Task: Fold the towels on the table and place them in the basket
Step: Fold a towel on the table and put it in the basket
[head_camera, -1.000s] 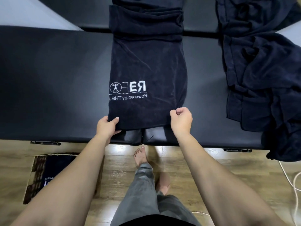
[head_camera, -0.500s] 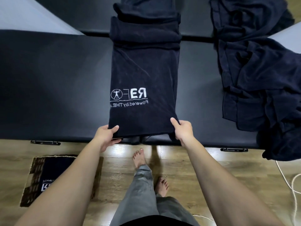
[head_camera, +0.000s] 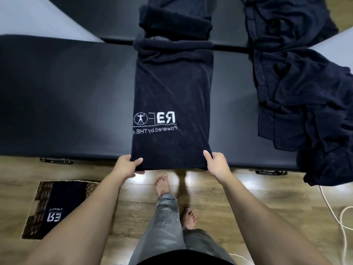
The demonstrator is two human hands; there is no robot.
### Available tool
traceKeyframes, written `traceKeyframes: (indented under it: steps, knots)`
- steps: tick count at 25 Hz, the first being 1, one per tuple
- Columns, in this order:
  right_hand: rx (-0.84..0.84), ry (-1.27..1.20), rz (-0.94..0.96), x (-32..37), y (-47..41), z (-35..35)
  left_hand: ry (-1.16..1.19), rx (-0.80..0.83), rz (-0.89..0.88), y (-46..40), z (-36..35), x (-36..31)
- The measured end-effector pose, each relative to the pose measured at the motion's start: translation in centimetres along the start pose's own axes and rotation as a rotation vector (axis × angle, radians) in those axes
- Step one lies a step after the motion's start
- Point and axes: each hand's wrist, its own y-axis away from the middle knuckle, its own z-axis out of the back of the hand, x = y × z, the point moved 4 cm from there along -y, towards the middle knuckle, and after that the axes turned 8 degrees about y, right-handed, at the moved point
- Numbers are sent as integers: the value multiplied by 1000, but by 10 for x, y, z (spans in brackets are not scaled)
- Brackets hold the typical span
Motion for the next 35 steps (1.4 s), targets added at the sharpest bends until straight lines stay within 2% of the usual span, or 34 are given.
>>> traceKeyframes:
  steps: [3, 8, 11, 15, 19, 21, 23, 26, 30, 35]
  knots:
    - [3, -77, -28, -5, 10, 3, -42, 74, 64, 11, -3, 11]
    - [81, -224, -113, -20, 24, -3, -7, 16, 95, 28, -9, 28]
    - [2, -523, -76, -15, 33, 2, 191, -74, -36, 32, -8, 20]
    - [91, -959, -40, -2, 43, 14, 504, -24, -138, 37, -5, 3]
    - [220, -1082, -26, 21, 36, 27, 588, 76, -135, 33, -2, -25]
    - [307, -1069, 26, 30, 28, 32, 625, 176, -131, 30, -2, -36]
    - [363, -948, 72, 34, 17, 33, 504, 211, -139, 25, -3, -44]
    - [214, -713, 42, 34, 2, 34, 283, 72, -154, 15, -5, -51]
    - [-62, -503, 13, 31, -12, 41, 203, -93, -172, 1, 2, -60]
    - [-104, -411, -14, 40, -29, 35, 37, -159, -220, -22, 4, -69]
